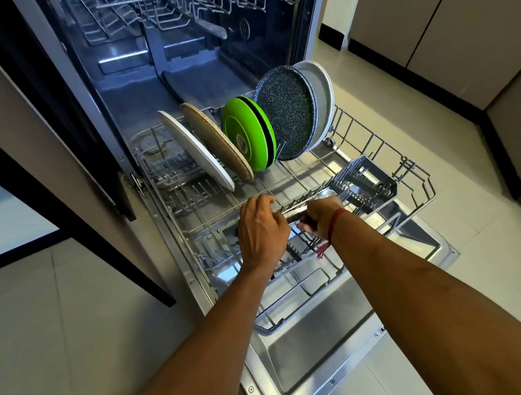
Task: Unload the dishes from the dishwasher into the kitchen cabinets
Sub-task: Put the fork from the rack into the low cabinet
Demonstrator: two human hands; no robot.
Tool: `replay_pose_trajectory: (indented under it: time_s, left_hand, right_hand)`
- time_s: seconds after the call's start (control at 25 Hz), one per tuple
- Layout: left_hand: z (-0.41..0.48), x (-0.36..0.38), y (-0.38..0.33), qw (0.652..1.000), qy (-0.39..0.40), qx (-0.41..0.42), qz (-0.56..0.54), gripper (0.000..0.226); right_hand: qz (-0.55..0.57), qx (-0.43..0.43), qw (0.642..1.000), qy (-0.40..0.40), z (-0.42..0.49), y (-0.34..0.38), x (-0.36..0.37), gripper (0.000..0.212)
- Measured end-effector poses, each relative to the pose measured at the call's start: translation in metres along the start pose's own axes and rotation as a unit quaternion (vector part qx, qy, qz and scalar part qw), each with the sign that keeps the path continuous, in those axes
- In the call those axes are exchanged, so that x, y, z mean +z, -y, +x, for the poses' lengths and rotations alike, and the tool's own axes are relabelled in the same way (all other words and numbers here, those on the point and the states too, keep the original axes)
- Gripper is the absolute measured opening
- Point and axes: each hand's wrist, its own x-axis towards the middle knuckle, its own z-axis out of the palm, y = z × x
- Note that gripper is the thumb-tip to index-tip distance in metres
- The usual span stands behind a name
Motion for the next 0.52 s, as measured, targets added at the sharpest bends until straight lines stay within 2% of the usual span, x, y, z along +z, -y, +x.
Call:
replay_pose_trajectory:
  time_s: [0.2,0.28,0.4,0.52]
  left_hand:
    - [0.000,0.000,-0.003,0.998,-0.014,0.061,0.027,0.021]
    - [0.005,0.000,-0.007,0.995,0.011,0.097,0.033,0.019]
    - [0.017,0.006,-0.013,0.986,0.093,0.133,0.030,0.019]
    - [0.021,0.018,-0.016,0.979,0.153,0.122,0.053,0.020]
  right_hand:
    - [-0.011,-0.050,0.997,-0.059,-0.010,-0.002,0.000,0.019]
    - [-0.020,-0.075,0.995,-0.061,-0.009,-0.002,-0.004,0.019]
    - [-0.061,-0.101,0.993,-0.024,-0.006,0.003,-0.023,0.019]
    - [-0.033,-0.075,0.995,0.052,-0.008,0.007,-0.041,0.011]
